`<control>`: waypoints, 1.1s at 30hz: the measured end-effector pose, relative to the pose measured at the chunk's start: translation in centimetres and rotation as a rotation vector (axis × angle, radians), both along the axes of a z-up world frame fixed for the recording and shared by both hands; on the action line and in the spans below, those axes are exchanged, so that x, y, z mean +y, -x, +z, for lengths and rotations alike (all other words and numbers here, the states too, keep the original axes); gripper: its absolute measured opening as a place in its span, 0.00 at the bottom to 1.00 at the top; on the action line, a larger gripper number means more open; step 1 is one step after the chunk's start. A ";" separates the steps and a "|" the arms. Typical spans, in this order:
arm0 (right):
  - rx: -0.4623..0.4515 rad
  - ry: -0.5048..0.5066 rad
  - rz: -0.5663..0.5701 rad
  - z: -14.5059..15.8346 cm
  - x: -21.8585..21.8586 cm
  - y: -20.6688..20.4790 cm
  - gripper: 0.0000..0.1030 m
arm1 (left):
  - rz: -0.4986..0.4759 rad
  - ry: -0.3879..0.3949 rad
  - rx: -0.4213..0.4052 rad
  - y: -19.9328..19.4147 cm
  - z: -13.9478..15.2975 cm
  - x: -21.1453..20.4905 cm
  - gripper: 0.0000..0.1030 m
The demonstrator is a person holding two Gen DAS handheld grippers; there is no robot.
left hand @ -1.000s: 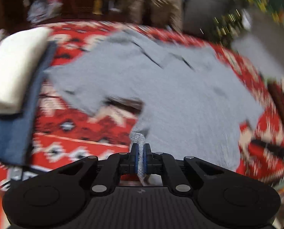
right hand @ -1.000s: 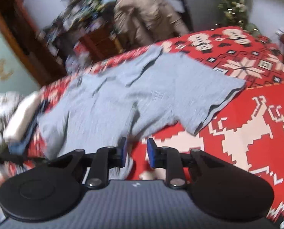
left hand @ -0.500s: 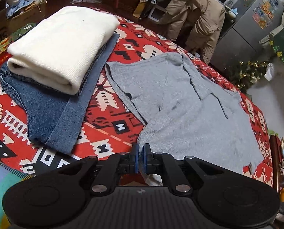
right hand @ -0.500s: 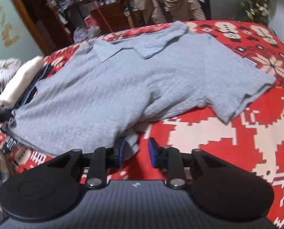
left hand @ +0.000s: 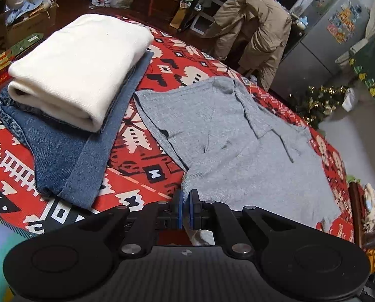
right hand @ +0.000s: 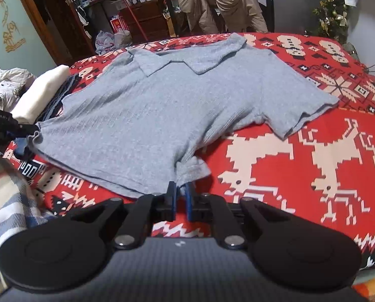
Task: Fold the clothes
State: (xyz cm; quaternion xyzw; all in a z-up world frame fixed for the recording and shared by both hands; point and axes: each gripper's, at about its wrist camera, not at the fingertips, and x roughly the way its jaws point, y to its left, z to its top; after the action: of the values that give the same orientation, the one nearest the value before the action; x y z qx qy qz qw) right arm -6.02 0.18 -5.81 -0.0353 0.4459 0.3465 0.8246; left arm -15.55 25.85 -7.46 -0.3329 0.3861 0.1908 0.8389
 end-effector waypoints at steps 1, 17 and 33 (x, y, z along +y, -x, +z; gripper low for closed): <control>-0.005 -0.012 -0.006 0.2 0.0 -0.1 0.16 | 0.004 0.007 -0.006 0.1 0.0 0.2 0.05; -0.043 0.052 -0.027 0.2 0.7 0.3 0.05 | -0.009 0.005 0.006 -0.5 -0.4 0.1 0.05; 0.088 0.056 -0.186 -2.4 -1.9 -2.2 0.33 | -0.035 -0.015 0.025 -1.1 -0.6 -0.5 0.05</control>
State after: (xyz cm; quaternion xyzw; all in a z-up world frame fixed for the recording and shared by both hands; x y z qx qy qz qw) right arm -3.79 -1.70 -8.22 -0.0016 0.4927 0.2572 0.8313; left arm -14.46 25.38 -8.07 -0.3171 0.4010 0.1833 0.8396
